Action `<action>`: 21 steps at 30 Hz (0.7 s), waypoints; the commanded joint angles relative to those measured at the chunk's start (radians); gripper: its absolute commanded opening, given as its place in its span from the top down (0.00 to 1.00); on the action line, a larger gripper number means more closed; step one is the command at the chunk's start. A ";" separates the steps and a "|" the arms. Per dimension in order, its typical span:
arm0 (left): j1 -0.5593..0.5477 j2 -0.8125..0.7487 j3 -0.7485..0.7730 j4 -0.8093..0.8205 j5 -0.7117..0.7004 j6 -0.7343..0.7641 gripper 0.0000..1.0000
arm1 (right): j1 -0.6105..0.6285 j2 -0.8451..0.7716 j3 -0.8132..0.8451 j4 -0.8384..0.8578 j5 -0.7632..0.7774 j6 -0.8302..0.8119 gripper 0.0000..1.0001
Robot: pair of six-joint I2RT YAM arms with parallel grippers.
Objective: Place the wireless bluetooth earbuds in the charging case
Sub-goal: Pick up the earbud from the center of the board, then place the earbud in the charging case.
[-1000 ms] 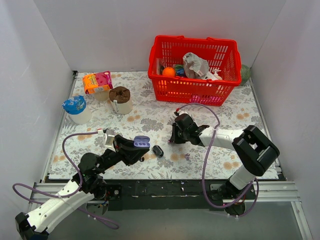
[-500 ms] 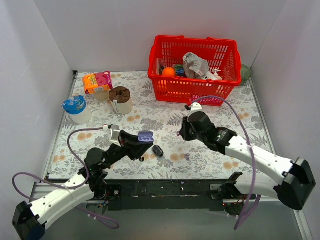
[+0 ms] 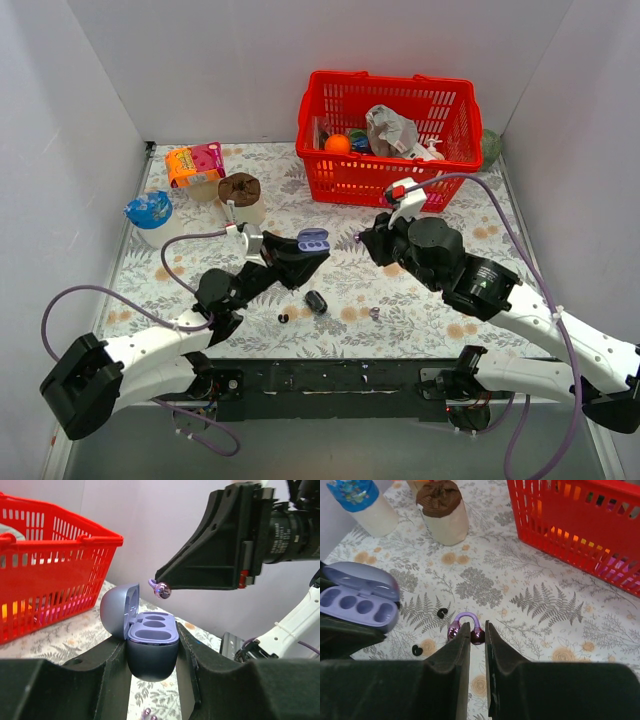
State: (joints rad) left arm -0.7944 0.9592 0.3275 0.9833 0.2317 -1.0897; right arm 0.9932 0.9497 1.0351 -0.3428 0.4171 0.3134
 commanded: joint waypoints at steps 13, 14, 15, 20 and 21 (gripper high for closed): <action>-0.002 0.280 0.113 0.403 0.031 0.050 1.00 | 0.179 0.027 0.079 0.290 0.114 -0.151 0.99; -0.002 0.288 0.116 0.413 0.029 0.044 1.00 | 0.183 0.029 0.072 0.301 0.112 -0.149 0.99; -0.002 0.295 0.117 0.423 0.021 0.034 1.00 | 0.185 0.032 0.065 0.309 0.112 -0.148 0.99; -0.002 0.346 0.114 0.500 -0.002 -0.012 1.00 | 0.202 0.058 0.056 0.334 0.106 -0.128 0.99; -0.002 0.349 0.113 0.511 -0.006 -0.016 1.00 | 0.200 0.061 0.056 0.332 0.107 -0.123 0.99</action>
State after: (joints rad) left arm -0.7944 1.2961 0.4145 1.3102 0.2523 -1.0779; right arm 1.1816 1.0023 1.0771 -0.0898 0.5034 0.1833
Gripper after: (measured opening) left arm 0.331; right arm 0.205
